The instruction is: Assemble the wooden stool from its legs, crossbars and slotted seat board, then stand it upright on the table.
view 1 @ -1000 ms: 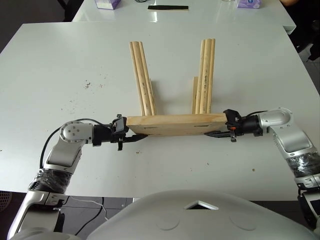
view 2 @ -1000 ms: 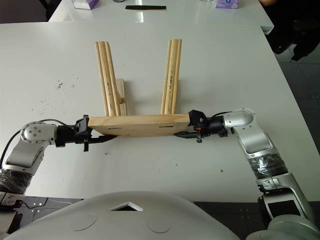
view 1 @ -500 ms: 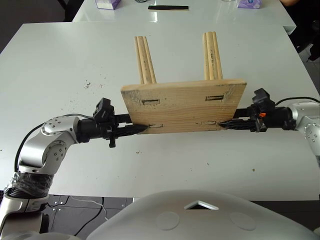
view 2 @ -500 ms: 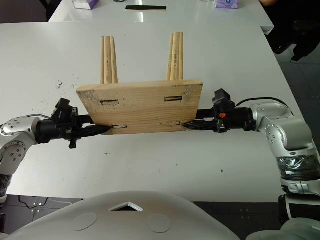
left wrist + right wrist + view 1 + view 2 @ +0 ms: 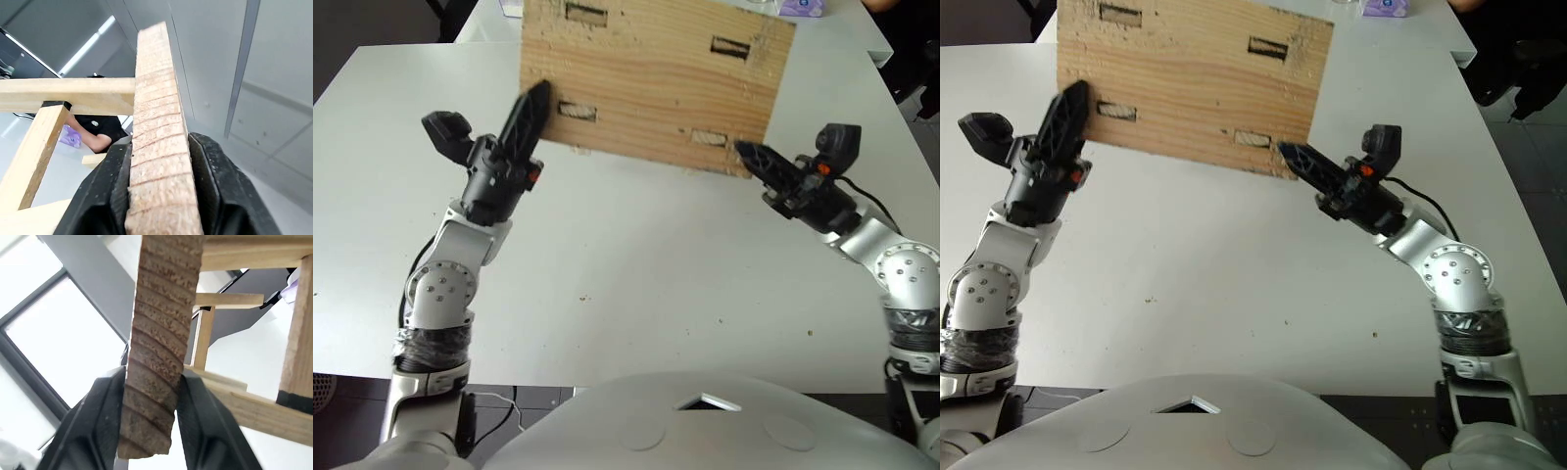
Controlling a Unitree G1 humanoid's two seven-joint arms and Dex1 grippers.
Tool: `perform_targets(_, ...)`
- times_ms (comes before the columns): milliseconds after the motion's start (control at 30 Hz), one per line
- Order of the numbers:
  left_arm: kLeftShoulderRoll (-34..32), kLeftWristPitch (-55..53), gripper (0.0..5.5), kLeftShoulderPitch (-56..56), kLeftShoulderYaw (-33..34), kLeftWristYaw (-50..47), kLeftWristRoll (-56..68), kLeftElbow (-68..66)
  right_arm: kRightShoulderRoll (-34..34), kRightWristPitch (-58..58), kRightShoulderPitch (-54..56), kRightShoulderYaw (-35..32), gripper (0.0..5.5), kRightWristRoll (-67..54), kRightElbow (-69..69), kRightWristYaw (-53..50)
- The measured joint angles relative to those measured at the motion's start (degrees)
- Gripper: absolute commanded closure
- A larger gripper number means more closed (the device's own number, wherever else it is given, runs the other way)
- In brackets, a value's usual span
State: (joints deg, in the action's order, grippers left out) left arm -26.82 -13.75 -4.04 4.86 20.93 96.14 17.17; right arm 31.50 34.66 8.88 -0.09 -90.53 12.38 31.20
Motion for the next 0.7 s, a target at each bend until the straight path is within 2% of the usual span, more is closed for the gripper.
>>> perform_targets(167, 6.5, 6.51, 4.18, -4.39, 0.52, -19.52, 7.11, 4.42, -9.96, -5.52, 6.11, -0.19, 4.05, -8.94, 3.14, -23.82)
perform_targets(233, 9.39, 9.62, 4.2, -5.86, 0.85, -29.16, 9.9, 7.87, -14.27, -9.68, 9.49, -0.54, 4.09, -12.71, 4.95, -36.64)
perform_targets(433, 16.14, 14.55, 4.2, -10.93, 1.75, -52.35, 10.97, 14.2, -21.55, -19.45, 16.08, -2.84, 4.13, -18.83, 12.02, -65.32)
perform_targets(567, 18.61, 14.45, 4.2, -11.39, 2.57, -60.76, 9.7, 14.18, -23.25, -20.55, 14.74, -2.14, 4.13, -16.45, 13.54, -73.51)
perform_targets(700, 19.91, 11.98, 4.2, -8.74, 2.74, -63.47, 8.15, 12.83, -24.24, -19.04, 10.06, -1.34, 4.13, -14.45, 13.46, -75.44)
